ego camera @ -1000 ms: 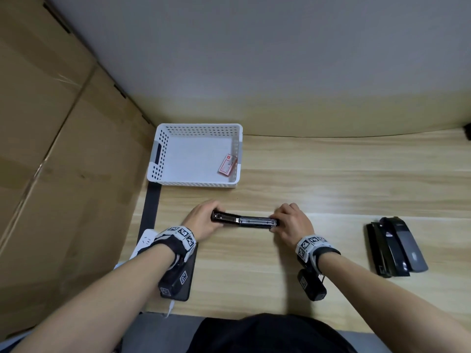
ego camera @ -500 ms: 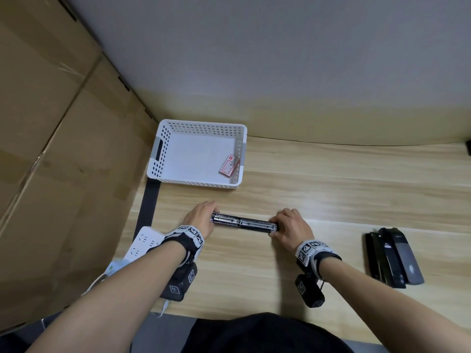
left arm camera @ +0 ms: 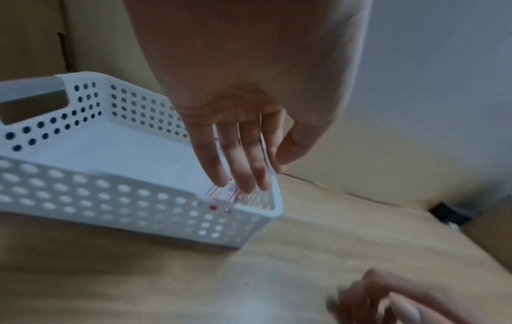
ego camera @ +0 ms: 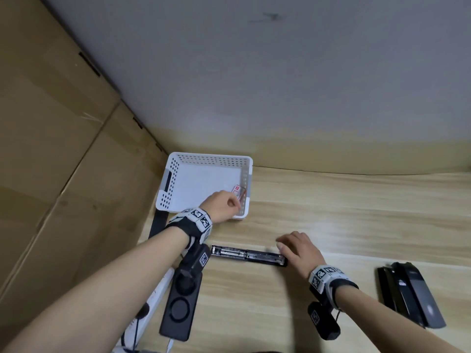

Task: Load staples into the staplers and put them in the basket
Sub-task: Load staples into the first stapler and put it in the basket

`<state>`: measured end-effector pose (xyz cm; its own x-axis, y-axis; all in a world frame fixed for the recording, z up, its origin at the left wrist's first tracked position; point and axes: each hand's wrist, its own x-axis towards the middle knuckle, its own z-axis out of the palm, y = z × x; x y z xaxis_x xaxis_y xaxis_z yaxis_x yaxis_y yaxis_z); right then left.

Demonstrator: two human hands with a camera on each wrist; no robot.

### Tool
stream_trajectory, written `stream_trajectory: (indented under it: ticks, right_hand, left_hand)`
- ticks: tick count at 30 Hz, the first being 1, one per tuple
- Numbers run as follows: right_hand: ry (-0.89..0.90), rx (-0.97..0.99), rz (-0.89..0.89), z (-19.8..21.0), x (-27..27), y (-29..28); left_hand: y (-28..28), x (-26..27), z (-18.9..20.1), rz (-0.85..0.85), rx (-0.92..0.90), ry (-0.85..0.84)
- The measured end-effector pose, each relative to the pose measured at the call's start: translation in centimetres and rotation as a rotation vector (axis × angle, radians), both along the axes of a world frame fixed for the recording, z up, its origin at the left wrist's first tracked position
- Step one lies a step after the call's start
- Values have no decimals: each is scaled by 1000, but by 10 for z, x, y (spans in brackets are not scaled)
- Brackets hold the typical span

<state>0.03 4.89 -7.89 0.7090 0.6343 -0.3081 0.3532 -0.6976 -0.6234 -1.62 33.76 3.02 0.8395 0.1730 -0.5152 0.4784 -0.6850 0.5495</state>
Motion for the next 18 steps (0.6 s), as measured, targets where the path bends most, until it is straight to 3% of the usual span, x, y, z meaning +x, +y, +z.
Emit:
stream_trajectory:
  ticks: [3, 6, 11, 18]
  right_hand:
    - [17, 18, -54, 0, 9, 0]
    - [37, 6, -94, 2, 21, -2]
    - [45, 23, -142, 5, 46, -5]
    - [59, 53, -193, 4, 69, -5]
  left_hand:
    - [3, 26, -15, 190, -4, -73]
    - [6, 46, -41, 228, 105, 13]
    - [12, 70, -65, 56, 270, 291]
    - [18, 79, -74, -125, 384, 396]
